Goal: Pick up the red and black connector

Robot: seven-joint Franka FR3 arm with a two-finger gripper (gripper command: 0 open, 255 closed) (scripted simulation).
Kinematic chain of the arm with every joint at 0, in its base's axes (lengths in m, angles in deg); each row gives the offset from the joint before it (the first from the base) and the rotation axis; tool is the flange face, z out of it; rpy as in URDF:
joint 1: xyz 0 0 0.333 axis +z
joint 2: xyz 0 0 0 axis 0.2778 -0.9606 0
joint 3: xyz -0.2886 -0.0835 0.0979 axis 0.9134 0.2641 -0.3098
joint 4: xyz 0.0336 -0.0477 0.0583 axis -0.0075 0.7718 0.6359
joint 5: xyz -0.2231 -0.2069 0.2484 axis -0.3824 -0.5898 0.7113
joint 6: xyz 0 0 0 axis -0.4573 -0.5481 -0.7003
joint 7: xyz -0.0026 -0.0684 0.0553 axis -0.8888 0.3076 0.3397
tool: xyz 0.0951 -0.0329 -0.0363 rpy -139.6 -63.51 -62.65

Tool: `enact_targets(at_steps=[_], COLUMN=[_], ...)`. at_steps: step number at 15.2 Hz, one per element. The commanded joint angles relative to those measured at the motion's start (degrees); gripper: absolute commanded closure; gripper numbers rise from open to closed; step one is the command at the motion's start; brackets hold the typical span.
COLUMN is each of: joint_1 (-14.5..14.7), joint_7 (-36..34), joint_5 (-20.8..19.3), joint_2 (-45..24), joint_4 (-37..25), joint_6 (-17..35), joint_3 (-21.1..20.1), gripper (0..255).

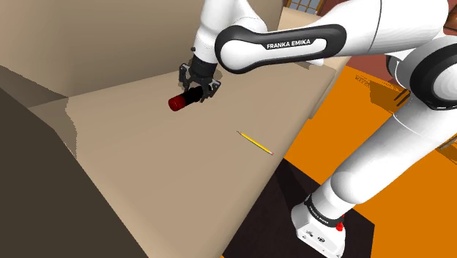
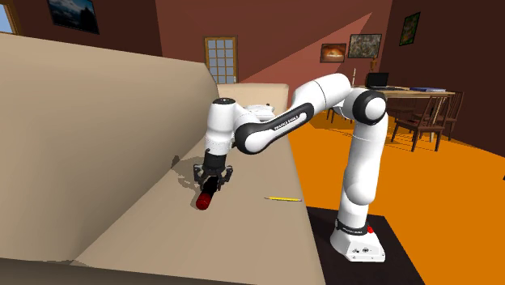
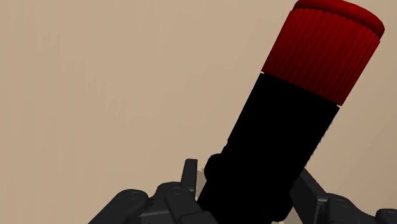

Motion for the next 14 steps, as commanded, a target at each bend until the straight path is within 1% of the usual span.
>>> enact_targets(at_steps=[1, 14], joint_1=[0.0, -0.02], joint_7=[0.21, 2.06], joint_5=[0.21, 1.54], joint_2=[0.17, 1.2], joint_4=[-0.53, -9.48], joint_6=[-0.69, -10.39], joint_3=[0.01, 0.12], gripper=[255, 255])
